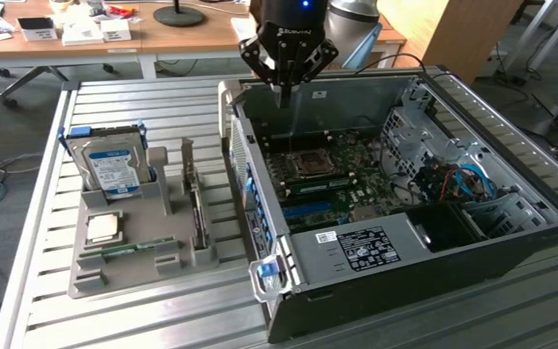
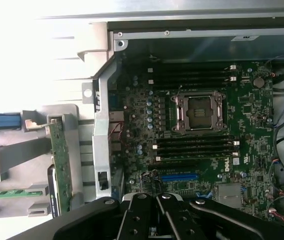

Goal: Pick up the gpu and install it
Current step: 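Reach for the gpu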

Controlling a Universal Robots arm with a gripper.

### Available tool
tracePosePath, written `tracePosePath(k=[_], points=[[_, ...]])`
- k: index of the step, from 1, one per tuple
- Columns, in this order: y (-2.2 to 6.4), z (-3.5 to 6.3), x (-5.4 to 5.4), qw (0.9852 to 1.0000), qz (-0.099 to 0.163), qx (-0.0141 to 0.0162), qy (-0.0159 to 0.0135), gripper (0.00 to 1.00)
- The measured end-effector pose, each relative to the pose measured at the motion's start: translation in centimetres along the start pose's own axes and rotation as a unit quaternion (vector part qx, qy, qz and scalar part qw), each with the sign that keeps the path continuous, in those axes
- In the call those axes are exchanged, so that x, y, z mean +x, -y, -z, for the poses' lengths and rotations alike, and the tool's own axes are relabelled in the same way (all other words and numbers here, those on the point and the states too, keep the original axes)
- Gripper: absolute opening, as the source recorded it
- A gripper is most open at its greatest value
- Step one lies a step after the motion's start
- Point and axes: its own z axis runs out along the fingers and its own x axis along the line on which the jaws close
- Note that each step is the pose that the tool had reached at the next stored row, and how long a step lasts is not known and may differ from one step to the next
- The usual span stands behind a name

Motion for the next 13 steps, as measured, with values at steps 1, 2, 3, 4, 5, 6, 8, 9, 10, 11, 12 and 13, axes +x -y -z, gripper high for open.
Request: tracePosePath(k=[1,2,3,4,5,6,8,9,10,11,12,13], points=[[0.01,0.0,0.1,1.0,0.0,0.0,0.0,0.11],[0.01,0.0,0.2,1.0,0.0,0.0,0.0,0.11],[0.01,0.0,0.2,1.0,0.0,0.0,0.0,0.11],[0.02,0.01,0.3,1.0,0.0,0.0,0.0,0.11],[0.03,0.01,0.4,1.0,0.0,0.0,0.0,0.11],[0.03,0.01,0.5,1.0,0.0,0.0,0.0,0.11],[0.05,0.02,0.7,1.0,0.0,0.0,0.0,0.11],[0.06,0.02,0.8,1.0,0.0,0.0,0.0,0.11],[0.07,0.03,0.9,1.0,0.0,0.0,0.0,0.11],[0.08,0.03,1.1,1.0,0.0,0.0,0.0,0.11],[0.09,0.03,1.2,1.0,0.0,0.0,0.0,0.11],[0.1,0.03,1.4,1.0,0.0,0.0,0.0,0.11]])
